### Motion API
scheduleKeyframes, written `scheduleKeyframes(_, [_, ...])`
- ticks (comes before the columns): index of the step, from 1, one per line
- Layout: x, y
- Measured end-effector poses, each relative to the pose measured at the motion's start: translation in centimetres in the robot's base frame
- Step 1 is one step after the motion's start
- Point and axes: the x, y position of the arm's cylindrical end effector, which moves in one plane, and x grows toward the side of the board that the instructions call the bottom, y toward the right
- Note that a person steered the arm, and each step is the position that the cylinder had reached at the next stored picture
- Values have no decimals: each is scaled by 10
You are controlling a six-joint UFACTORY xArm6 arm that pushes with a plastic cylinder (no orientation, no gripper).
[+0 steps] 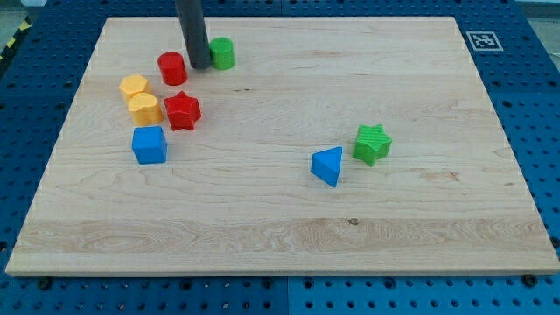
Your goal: Move the red circle to the right of the yellow hexagon
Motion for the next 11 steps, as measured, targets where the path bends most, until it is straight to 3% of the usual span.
scheduleKeyframes(4, [-10,-26])
scheduleKeyframes(9, [38,-35])
scheduleKeyframes(11, [46,45])
